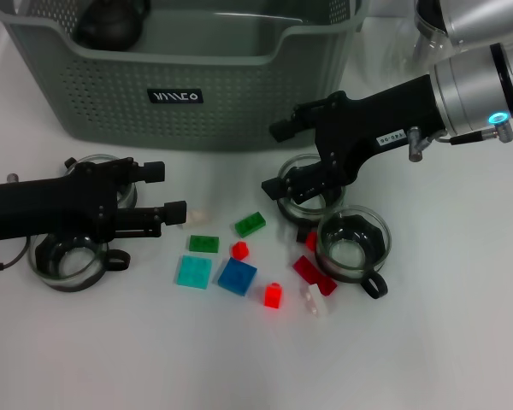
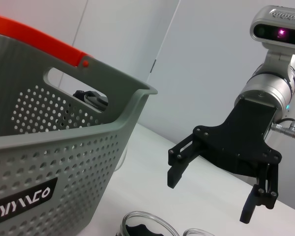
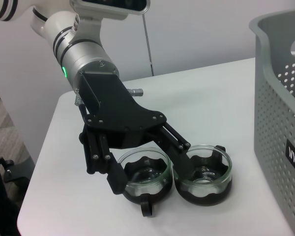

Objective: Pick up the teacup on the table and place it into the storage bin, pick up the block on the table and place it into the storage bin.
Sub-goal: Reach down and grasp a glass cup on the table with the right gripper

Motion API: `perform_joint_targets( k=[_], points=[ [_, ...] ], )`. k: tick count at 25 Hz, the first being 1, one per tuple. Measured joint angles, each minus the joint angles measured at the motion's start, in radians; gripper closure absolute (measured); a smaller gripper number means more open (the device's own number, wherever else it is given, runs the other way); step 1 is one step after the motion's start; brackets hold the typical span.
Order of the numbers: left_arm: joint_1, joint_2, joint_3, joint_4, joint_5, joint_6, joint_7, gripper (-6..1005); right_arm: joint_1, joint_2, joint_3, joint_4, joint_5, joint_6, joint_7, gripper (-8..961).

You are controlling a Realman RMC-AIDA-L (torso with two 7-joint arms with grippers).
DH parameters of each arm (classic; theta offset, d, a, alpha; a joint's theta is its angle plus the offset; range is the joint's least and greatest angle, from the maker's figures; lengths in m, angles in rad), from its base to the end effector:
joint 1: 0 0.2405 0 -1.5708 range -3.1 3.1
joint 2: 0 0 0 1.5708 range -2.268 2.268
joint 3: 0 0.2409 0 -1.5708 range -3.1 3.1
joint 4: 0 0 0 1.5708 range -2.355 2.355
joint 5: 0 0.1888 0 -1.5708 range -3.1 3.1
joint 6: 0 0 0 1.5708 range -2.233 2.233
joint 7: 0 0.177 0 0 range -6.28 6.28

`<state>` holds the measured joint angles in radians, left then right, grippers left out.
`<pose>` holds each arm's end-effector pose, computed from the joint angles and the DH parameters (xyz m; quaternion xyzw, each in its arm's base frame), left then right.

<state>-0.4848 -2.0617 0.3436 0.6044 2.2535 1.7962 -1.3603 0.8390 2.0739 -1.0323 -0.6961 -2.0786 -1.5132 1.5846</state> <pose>-0.2534 0.2741 -0.0038 -0.9149 -0.2776 -0.2782 0.0918 0.1319 0.3445 -0.0643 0.9908 -0.0869 -0.1041 0.0052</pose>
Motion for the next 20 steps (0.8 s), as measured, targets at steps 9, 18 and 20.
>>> perform_joint_targets(
  k=[9,18,20],
  points=[
    [0.001,0.0,0.0,0.0,0.0,-0.002,0.001,111,-0.001,0.001,0.0,0.002,0.0,0.006,0.0,12],
    [-0.015,-0.01,0.006,-0.013,0.0,-0.025,0.01,111,-0.014,-0.002,0.001,0.0,0.0,0.001,-0.015,12],
    [-0.02,-0.011,0.011,-0.018,0.0,-0.03,0.012,111,-0.018,-0.004,0.0,0.0,0.0,0.0,-0.015,12]
  ],
)
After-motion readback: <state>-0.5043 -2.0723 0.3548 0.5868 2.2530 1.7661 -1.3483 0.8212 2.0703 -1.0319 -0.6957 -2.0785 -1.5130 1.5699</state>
